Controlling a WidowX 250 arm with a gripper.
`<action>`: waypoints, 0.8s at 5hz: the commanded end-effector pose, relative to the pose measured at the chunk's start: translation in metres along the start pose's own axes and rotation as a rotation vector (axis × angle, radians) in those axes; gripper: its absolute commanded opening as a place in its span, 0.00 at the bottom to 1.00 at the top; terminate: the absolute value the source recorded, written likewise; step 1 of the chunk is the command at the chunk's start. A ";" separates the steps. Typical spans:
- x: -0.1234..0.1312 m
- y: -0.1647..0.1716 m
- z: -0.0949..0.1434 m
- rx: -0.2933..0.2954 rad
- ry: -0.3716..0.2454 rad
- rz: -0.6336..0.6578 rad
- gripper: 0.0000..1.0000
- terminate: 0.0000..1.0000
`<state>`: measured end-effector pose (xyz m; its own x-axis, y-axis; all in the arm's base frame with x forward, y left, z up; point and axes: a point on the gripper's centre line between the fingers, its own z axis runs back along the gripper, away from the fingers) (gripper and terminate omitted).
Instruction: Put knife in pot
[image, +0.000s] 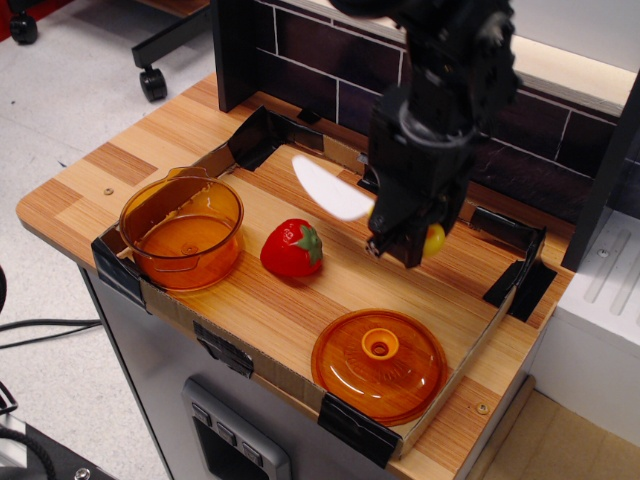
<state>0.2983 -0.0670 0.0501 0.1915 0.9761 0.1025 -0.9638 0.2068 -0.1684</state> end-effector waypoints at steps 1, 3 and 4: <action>0.030 0.029 0.048 -0.100 0.032 0.042 0.00 0.00; 0.079 0.056 0.035 -0.030 -0.012 0.138 0.00 0.00; 0.100 0.063 0.027 -0.031 -0.040 0.171 0.00 0.00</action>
<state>0.2494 0.0445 0.0704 0.0085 0.9950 0.0999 -0.9802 0.0281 -0.1962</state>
